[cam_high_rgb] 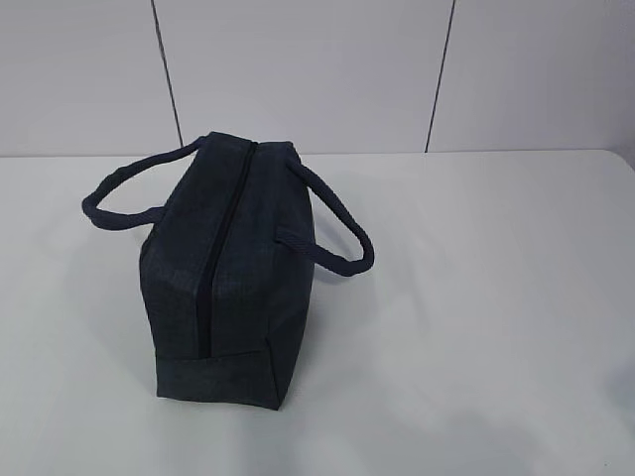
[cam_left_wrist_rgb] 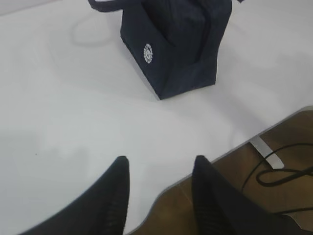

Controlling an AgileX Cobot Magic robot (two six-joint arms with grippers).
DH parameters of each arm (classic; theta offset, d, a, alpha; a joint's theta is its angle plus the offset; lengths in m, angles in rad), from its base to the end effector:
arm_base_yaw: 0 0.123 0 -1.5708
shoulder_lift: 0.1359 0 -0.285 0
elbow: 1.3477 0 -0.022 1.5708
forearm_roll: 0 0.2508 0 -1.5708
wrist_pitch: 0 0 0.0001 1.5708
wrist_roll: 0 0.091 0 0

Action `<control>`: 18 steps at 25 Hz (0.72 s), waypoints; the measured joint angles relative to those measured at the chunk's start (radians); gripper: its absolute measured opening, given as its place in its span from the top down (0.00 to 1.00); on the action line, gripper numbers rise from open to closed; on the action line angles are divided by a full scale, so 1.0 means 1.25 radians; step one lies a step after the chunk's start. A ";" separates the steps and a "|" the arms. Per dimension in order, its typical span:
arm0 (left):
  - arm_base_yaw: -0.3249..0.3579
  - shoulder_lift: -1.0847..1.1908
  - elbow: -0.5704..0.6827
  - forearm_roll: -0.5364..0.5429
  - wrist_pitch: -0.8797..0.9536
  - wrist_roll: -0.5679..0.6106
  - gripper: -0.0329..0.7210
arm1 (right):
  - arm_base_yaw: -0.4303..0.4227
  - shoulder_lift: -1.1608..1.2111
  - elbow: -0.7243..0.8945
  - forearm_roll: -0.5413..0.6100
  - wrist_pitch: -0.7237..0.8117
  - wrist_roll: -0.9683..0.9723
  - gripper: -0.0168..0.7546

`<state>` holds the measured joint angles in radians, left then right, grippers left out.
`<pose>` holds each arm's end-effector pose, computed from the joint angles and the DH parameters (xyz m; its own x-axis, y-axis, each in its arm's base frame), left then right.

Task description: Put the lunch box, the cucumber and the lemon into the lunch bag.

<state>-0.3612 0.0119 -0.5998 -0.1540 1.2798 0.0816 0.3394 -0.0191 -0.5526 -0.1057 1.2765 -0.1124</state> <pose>-0.0288 -0.0034 0.2879 -0.5118 0.2325 -0.8271 0.4822 0.8745 -0.0525 -0.0199 -0.0168 0.2748 -0.5031 -0.3282 -0.7995 -0.3287 0.9282 -0.1742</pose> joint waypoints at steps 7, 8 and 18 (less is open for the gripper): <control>0.000 0.000 0.035 -0.006 -0.031 0.000 0.56 | 0.000 0.000 0.008 -0.014 -0.041 0.001 0.50; 0.000 0.000 0.035 0.005 -0.038 0.000 0.57 | 0.000 0.000 0.010 -0.014 -0.050 0.001 0.50; 0.000 0.000 0.067 0.059 -0.118 0.000 0.60 | 0.000 0.000 0.037 0.011 -0.100 0.018 0.50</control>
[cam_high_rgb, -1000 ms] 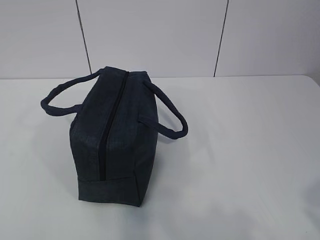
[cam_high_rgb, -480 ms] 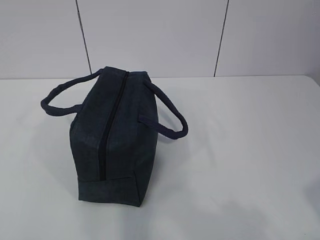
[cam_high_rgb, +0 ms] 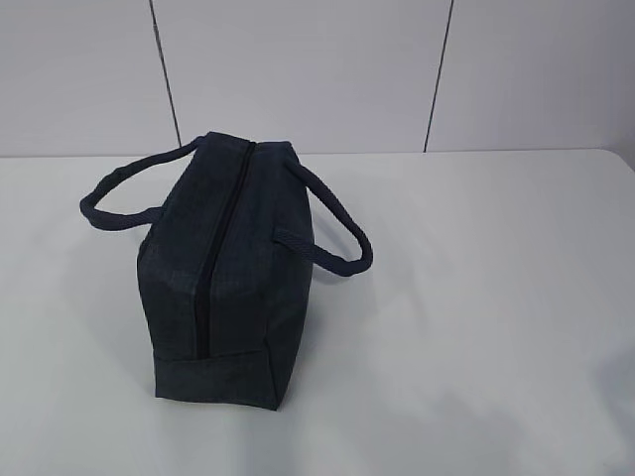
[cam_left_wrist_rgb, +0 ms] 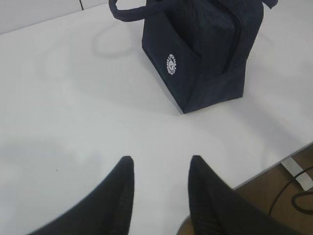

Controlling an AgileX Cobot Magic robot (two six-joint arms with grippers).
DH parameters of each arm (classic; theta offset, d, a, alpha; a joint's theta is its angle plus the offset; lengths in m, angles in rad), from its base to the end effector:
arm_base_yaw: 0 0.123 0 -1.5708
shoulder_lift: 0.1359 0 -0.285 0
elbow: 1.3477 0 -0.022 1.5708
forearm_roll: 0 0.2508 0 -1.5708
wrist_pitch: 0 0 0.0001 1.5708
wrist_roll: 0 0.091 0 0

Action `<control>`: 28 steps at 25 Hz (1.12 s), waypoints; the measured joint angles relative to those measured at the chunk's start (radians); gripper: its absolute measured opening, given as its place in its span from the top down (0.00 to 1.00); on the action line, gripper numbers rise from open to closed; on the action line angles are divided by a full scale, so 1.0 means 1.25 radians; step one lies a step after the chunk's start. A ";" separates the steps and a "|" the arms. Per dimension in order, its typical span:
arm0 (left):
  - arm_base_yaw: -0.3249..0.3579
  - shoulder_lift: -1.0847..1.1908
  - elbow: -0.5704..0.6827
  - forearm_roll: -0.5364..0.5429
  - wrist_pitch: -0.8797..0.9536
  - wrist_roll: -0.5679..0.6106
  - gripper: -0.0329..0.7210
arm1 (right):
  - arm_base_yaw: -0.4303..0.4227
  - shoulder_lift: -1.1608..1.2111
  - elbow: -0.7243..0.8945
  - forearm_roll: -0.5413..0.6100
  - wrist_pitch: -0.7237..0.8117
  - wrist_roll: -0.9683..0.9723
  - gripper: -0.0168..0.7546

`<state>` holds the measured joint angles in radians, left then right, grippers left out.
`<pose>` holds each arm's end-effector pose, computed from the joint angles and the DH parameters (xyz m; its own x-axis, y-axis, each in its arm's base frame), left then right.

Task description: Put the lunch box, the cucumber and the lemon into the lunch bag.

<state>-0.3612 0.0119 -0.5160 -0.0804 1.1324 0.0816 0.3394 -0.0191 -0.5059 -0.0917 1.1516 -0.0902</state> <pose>-0.0100 -0.0033 0.2763 -0.4608 0.2246 -0.8586 0.4331 0.9013 0.0033 -0.0094 -0.0114 0.2718 -0.4455 -0.2918 -0.8464 -0.3233 0.9340 -0.1518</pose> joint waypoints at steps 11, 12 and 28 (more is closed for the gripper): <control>0.000 0.000 0.002 0.005 -0.009 0.000 0.63 | 0.000 0.000 0.001 0.000 -0.005 0.001 0.50; 0.000 0.000 0.002 0.005 -0.009 0.000 0.63 | 0.000 0.000 0.001 0.000 -0.007 0.001 0.50; 0.278 0.000 0.002 0.006 -0.012 0.000 0.63 | 0.000 0.000 0.001 0.000 -0.007 0.001 0.50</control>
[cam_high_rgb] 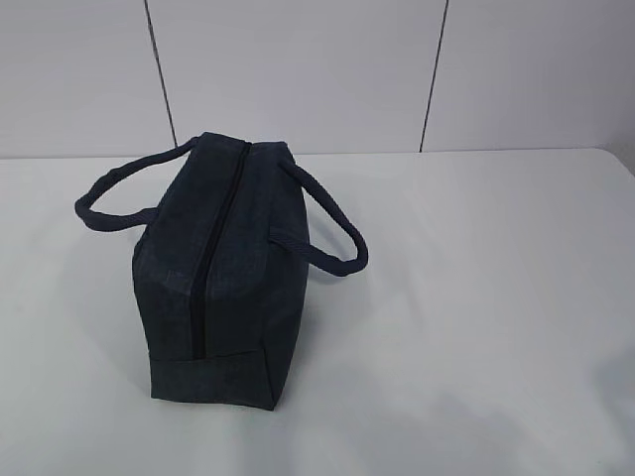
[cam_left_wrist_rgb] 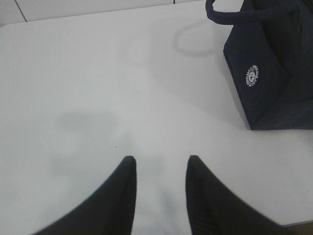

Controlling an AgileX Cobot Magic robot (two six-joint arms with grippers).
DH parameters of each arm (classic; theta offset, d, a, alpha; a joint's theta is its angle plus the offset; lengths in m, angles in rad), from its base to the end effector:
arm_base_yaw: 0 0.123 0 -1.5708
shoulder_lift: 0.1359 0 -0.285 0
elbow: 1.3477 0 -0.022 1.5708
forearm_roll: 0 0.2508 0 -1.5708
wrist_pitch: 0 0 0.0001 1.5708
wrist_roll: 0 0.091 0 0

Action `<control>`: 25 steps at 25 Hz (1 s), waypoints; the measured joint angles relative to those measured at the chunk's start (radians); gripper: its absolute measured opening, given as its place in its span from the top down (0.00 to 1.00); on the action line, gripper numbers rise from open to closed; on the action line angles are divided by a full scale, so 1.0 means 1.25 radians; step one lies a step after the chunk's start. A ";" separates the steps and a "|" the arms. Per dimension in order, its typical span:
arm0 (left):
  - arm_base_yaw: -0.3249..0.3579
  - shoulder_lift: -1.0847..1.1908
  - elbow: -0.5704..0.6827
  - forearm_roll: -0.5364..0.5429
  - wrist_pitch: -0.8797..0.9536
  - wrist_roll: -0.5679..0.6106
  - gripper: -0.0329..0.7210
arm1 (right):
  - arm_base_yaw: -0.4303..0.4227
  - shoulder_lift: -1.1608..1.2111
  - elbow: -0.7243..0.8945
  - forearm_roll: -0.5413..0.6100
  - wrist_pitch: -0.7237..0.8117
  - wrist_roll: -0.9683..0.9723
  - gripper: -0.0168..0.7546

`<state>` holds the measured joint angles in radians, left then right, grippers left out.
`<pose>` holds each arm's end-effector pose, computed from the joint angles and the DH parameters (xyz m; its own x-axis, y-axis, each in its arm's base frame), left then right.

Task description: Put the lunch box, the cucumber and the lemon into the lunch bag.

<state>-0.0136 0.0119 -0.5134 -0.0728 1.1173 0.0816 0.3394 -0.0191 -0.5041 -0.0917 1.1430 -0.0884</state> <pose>-0.0072 -0.0059 0.2767 -0.4993 0.0563 -0.8646 0.0950 0.9954 0.0100 -0.0088 -0.0112 0.2720 -0.4404 -0.2888 -0.8501 -0.3222 0.9346 -0.1507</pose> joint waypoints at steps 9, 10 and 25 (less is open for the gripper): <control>0.000 0.000 0.000 0.000 0.000 0.000 0.63 | -0.120 0.000 0.000 0.000 0.000 0.000 0.50; 0.000 0.000 0.000 0.000 0.000 0.000 0.63 | -0.127 0.000 0.000 0.000 0.000 0.000 0.50; 0.000 0.000 0.000 0.000 -0.001 0.000 0.63 | -0.134 0.000 0.000 0.000 0.000 0.001 0.50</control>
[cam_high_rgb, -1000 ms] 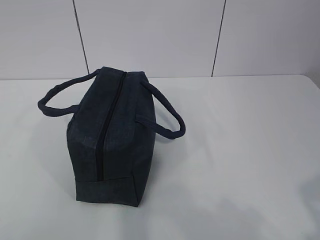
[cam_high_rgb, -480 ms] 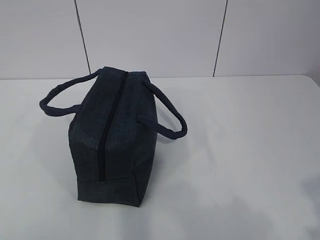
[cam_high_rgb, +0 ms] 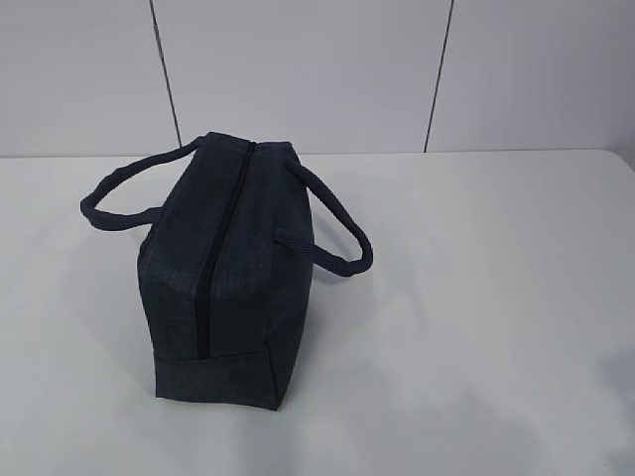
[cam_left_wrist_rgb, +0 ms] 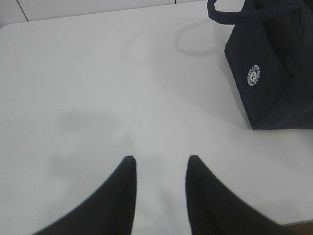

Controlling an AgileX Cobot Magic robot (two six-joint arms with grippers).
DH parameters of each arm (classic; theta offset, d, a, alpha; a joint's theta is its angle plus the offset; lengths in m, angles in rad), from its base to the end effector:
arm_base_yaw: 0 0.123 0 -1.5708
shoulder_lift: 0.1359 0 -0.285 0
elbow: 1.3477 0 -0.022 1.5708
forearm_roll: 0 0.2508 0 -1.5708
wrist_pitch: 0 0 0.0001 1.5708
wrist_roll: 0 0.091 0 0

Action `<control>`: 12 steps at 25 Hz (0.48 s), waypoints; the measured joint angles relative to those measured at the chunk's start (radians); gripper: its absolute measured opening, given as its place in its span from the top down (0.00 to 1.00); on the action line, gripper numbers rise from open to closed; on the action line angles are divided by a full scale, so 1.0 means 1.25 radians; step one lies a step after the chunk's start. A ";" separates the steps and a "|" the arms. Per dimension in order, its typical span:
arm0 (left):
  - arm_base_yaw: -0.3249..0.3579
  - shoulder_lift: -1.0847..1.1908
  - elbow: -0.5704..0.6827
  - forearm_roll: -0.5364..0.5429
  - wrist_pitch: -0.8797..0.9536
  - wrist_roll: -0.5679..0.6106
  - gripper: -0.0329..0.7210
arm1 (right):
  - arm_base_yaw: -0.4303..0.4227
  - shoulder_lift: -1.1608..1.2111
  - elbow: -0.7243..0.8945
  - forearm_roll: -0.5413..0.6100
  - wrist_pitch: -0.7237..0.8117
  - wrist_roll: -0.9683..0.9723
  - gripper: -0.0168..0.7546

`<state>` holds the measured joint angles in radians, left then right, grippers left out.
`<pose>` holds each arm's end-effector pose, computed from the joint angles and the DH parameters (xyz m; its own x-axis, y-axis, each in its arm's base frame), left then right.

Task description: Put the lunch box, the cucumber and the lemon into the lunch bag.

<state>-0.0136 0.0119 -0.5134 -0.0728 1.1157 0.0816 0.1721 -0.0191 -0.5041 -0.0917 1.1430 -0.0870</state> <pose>-0.0071 -0.0059 0.2769 -0.4979 0.0562 -0.8654 0.0949 0.9954 0.0101 -0.0105 -0.0095 0.2720 -0.4826 -0.2101 -0.8503 -0.1614 0.9755 -0.1495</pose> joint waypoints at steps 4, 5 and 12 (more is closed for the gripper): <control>0.000 0.000 0.000 0.000 0.000 0.000 0.63 | 0.000 0.000 0.000 0.000 -0.001 0.000 0.50; 0.000 0.000 0.000 0.000 0.000 0.000 0.63 | 0.000 0.000 0.000 0.000 -0.001 0.000 0.50; 0.000 0.000 0.000 0.000 0.000 0.000 0.63 | 0.000 0.000 0.000 0.000 -0.001 0.000 0.50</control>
<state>-0.0136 0.0119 -0.5134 -0.0728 1.1157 0.0816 0.1721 -0.0191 -0.5041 -0.0917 1.1411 -0.0870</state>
